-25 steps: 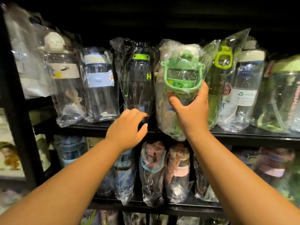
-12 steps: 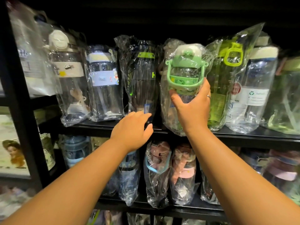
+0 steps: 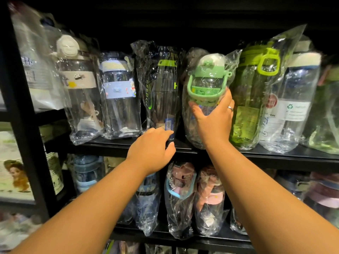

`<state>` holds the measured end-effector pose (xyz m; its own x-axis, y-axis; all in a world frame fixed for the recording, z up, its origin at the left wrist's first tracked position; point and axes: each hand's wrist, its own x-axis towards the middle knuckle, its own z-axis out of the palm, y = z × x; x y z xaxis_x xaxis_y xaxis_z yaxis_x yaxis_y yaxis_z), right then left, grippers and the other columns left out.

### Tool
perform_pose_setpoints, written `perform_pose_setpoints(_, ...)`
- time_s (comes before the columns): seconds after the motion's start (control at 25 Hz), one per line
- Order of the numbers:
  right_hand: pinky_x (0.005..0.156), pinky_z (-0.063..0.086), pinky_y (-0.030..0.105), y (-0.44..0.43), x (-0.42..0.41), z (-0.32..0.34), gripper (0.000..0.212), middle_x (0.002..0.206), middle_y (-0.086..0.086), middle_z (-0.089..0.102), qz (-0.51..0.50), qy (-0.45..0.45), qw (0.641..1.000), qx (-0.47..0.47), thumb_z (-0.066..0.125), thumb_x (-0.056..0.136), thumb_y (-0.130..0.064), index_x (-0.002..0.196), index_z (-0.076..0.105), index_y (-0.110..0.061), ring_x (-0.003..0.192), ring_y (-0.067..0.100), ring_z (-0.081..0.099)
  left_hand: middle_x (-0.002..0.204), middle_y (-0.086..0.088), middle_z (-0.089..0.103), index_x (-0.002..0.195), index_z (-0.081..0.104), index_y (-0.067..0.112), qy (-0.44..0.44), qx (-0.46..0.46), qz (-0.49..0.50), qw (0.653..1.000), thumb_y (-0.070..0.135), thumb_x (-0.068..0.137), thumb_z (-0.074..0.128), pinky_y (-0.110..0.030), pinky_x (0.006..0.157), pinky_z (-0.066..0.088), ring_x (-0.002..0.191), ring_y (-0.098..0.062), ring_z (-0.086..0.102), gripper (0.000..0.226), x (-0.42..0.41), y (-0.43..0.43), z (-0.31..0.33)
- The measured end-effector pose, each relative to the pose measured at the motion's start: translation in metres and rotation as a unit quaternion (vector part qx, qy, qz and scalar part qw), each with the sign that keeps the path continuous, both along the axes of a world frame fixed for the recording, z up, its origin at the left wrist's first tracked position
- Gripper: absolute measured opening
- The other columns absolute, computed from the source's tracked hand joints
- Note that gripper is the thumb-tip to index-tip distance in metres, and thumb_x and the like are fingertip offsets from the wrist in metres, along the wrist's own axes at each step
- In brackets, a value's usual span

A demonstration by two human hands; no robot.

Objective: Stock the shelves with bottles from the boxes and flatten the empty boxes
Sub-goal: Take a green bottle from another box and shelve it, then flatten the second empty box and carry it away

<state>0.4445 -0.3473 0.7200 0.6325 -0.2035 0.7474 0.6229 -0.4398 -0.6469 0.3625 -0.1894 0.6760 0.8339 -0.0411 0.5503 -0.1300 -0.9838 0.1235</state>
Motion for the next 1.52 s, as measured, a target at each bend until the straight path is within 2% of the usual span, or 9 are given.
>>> perform_pose_setpoints(0.2,0.105,0.041,0.041,0.008,0.01,0.0,0.1,0.149,0.008,0.029,-0.004,0.001,1.0,-0.016,0.071,0.082,-0.056,0.154,0.014,-0.017,0.135,0.027,0.034,0.128,0.002,0.056,0.146,0.045,0.021,-0.001,0.006,0.002,1.0,0.039,0.101,0.04,-0.039,0.092,0.046,0.122,-0.021,0.047,0.049,0.002,0.0,0.0)
perform_pose_setpoints(0.56,0.104,0.043,0.048,0.013,0.017,-0.002,0.11,0.158,0.009,0.015,0.011,0.043,0.997,-0.065,0.065,0.082,-0.062,0.157,-0.003,-0.018,0.14,0.031,0.032,0.131,0.003,0.056,0.145,0.046,0.022,-0.004,0.005,-0.002,1.0,0.039,0.1,0.041,-0.039,0.094,0.046,0.123,-0.021,0.047,0.048,-0.001,0.0,-0.001)
perform_pose_setpoints(0.72,0.109,0.039,0.048,0.007,-0.004,-0.012,0.115,0.163,0.014,-0.001,-0.018,0.097,0.984,-0.149,0.056,0.084,-0.069,0.155,-0.015,-0.014,0.144,0.035,0.025,0.13,0.002,0.058,0.142,0.049,0.022,-0.014,0.008,-0.009,1.0,0.039,0.101,0.042,-0.039,0.094,0.045,0.122,-0.021,0.05,0.046,-0.002,0.003,-0.002)
perform_pose_setpoints(0.88,0.118,0.023,0.048,-0.007,-0.046,-0.032,0.098,0.165,0.013,-0.004,-0.09,0.105,0.952,-0.273,0.041,0.091,-0.07,0.157,-0.004,-0.014,0.148,0.034,0.014,0.123,-0.001,0.064,0.131,0.06,0.019,-0.051,0.02,-0.018,0.998,0.049,0.093,0.035,-0.042,0.098,0.044,0.115,-0.026,0.056,0.054,-0.016,0.004,-0.007)
perform_pose_setpoints(1.0,0.119,0.013,0.056,-0.011,-0.075,-0.07,0.084,0.165,0.011,0.005,-0.114,0.056,0.936,-0.328,0.036,0.094,-0.067,0.158,0.01,-0.019,0.15,0.035,0.009,0.135,-0.004,0.059,0.132,0.06,0.017,-0.083,0.053,-0.009,0.995,0.049,0.091,0.04,-0.047,0.11,0.037,0.127,-0.028,0.052,0.056,-0.044,0.004,-0.037)
perform_pose_setpoints(1.12,0.114,0.019,0.062,-0.009,-0.105,-0.12,0.078,0.161,0.014,0.024,-0.106,0.015,0.937,-0.333,0.037,0.09,-0.064,0.153,0.03,-0.018,0.146,0.039,0.021,0.152,-0.009,0.043,0.142,0.05,0.014,-0.101,0.049,0.018,0.994,0.046,0.091,0.047,-0.049,0.12,0.022,0.142,-0.031,0.036,0.06,-0.077,0.01,-0.084)
perform_pose_setpoints(1.24,0.11,0.023,0.062,-0.008,-0.136,-0.172,0.074,0.159,0.014,0.028,-0.071,0.018,0.932,-0.354,0.04,0.088,-0.06,0.149,0.038,-0.017,0.143,0.04,0.027,0.155,-0.008,0.039,0.144,0.047,0.015,-0.074,0.04,0.038,0.996,0.046,0.09,0.05,-0.047,0.122,0.016,0.146,-0.029,0.03,0.062,-0.115,0.017,-0.137)
perform_pose_setpoints(1.4,0.109,0.026,0.062,0.013,-0.176,-0.246,0.071,0.157,0.014,0.03,-0.013,0.095,0.905,-0.414,0.04,0.089,-0.059,0.148,0.038,-0.019,0.142,0.04,0.028,0.15,-0.011,0.047,0.139,0.055,0.011,-0.004,0.005,0.055,0.998,0.038,0.087,0.062,-0.051,0.118,0.026,0.143,-0.032,0.038,0.059,-0.161,0.041,-0.213)
perform_pose_setpoints(1.52,0.109,0.03,0.062,0.039,-0.2,-0.295,0.069,0.157,0.015,0.031,0.02,0.158,0.884,-0.44,0.043,0.089,-0.057,0.147,0.04,-0.018,0.141,0.039,0.027,0.148,-0.013,0.047,0.141,0.05,0.011,0.069,0.01,0.07,0.995,0.042,0.084,0.063,-0.053,0.115,0.03,0.14,-0.033,0.041,0.065,-0.189,0.065,-0.269)
